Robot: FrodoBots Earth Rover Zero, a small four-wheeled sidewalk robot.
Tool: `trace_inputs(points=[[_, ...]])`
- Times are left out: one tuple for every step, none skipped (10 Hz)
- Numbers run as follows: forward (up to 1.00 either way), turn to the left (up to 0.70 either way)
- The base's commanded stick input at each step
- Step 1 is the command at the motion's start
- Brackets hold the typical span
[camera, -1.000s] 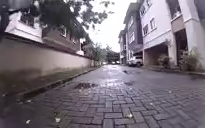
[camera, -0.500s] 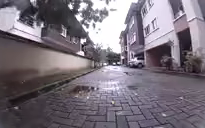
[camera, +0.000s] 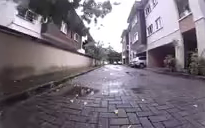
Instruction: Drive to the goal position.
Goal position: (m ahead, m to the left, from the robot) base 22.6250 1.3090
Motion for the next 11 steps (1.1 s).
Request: trace_inputs(points=[[0.7, 0.0], [0.7, 0.0], [0.7, 0.0], [0.7, 0.0], [0.7, 0.0], [0.7, 0.0], [0.7, 0.0], [0.7, 0.0], [0.7, 0.0], [0.7, 0.0], [0.7, 0.0]])
